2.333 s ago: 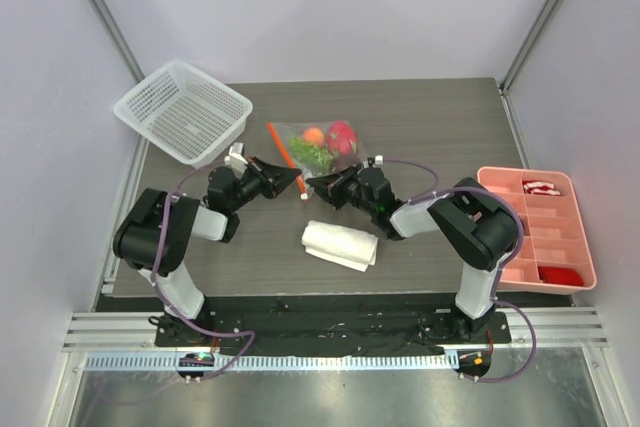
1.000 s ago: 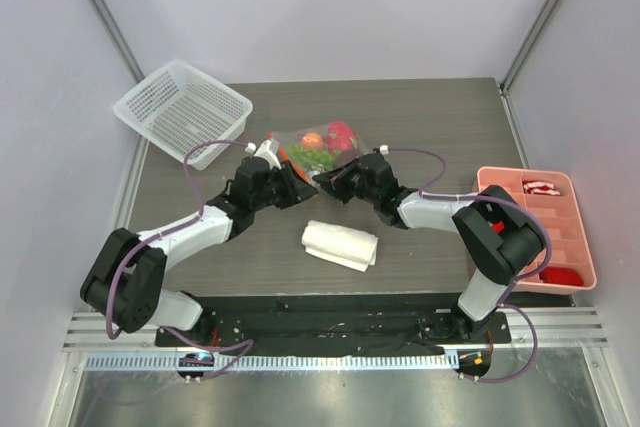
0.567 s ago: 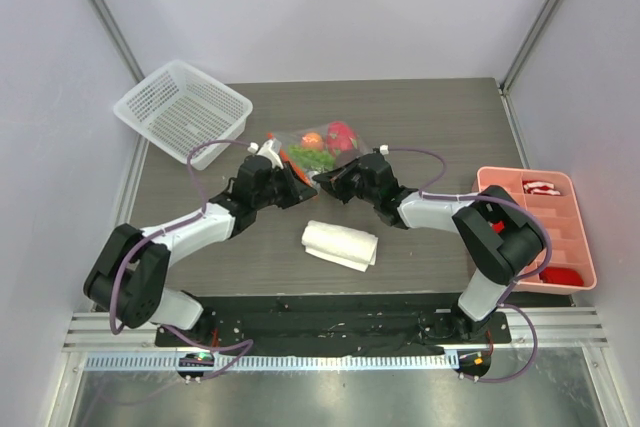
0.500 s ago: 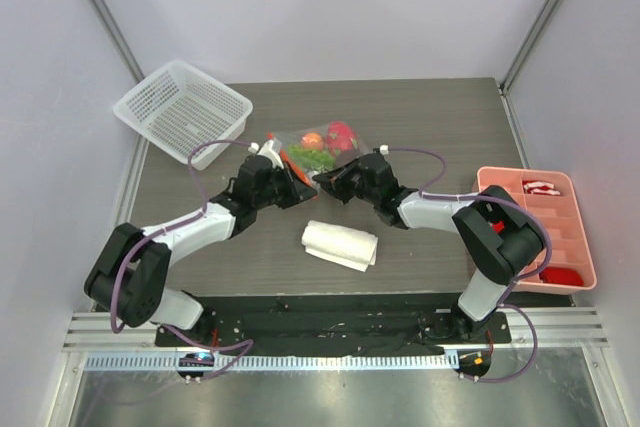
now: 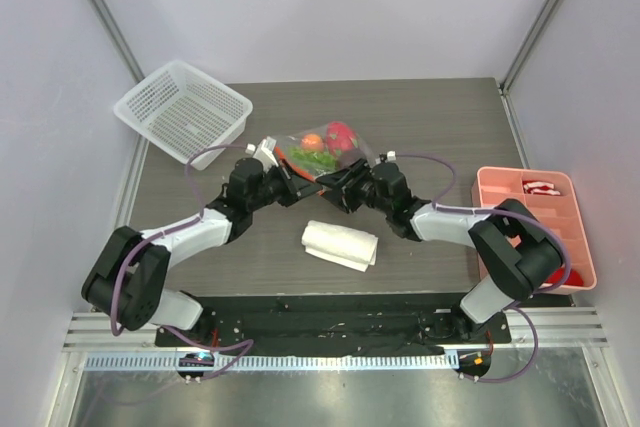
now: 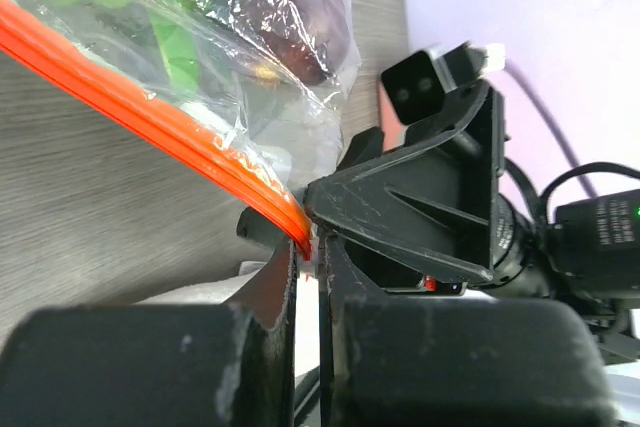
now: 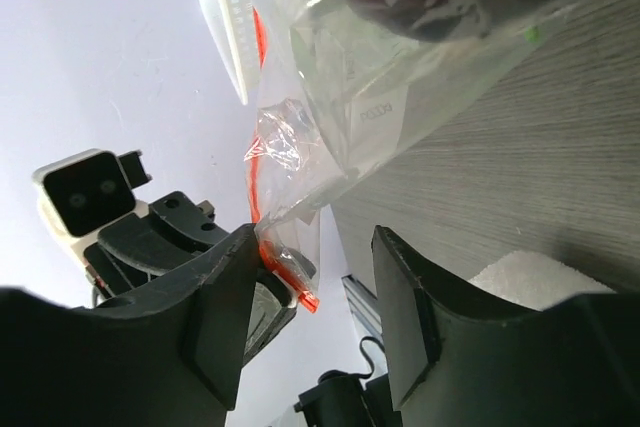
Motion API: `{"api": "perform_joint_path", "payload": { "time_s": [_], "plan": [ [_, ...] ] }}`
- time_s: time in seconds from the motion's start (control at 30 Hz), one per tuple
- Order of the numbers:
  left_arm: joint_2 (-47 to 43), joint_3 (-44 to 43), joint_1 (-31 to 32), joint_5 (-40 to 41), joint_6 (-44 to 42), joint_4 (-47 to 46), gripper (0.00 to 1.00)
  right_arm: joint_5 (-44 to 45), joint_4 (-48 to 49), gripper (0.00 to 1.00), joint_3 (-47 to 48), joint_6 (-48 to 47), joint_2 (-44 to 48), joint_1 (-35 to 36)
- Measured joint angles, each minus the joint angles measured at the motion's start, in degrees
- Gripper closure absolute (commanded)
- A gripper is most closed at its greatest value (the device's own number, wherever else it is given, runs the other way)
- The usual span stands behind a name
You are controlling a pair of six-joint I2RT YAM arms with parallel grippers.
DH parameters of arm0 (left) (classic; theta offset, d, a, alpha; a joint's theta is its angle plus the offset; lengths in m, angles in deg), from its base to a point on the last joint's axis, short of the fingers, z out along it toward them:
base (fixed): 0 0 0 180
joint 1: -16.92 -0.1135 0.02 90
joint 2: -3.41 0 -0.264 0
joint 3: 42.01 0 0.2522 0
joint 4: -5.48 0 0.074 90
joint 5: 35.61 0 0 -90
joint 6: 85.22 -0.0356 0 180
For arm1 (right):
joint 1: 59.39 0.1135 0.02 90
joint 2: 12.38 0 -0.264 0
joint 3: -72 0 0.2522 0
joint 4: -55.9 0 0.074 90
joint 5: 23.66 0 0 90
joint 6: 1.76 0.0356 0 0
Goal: Open the zip-top bag and remove the fake food
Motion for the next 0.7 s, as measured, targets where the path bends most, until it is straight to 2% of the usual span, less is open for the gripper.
{"api": "perform_joint_path", "payload": {
  "time_s": [0.07, 0.2, 0.27, 0.3, 0.37, 0.4, 0.53, 0.7],
  "plan": [
    [0.0, 0.9, -0.4, -0.6, 1.6, -1.9, 1.00, -0.2, 0.5, 0.56, -0.5, 1.1, 0.3, 0.0],
    [-0.6, 1.0, -0.6, -1.1, 2.4, -2.3, 1.00, 0.1, 1.9, 0.61, -2.1, 4.3, 1.9, 0.0],
    [-1.4, 1.0, -0.6, -1.0, 2.6, -2.4, 1.00, 0.3, 1.9, 0.67, -2.1, 5.5, 2.5, 0.0],
    [-1.9, 1.1, -0.6, -1.0, 2.6, -2.4, 1.00, 0.5, 1.9, 0.74, -2.1, 6.1, 2.8, 0.0],
    [-2.7, 1.1, -0.8, -1.0, 3.1, -2.6, 1.00, 0.7, 2.2, 0.76, -2.1, 7.4, 3.0, 0.1],
    [-2.9, 1.1, -0.8, -1.0, 3.2, -2.6, 1.00, 0.9, 2.2, 0.82, -2.1, 8.0, 3.1, 0.2],
    [-3.2, 1.7, -0.8, -0.7, 3.7, -3.3, 1.00, 1.5, 2.1, 0.99, -2.1, 10.2, 3.2, 0.2],
    [-3.2, 2.2, -0.8, -0.1, 4.1, -3.4, 1.00, 2.6, 2.0, 0.99, -2.1, 12.0, 3.3, 0.4]
  ]
}}
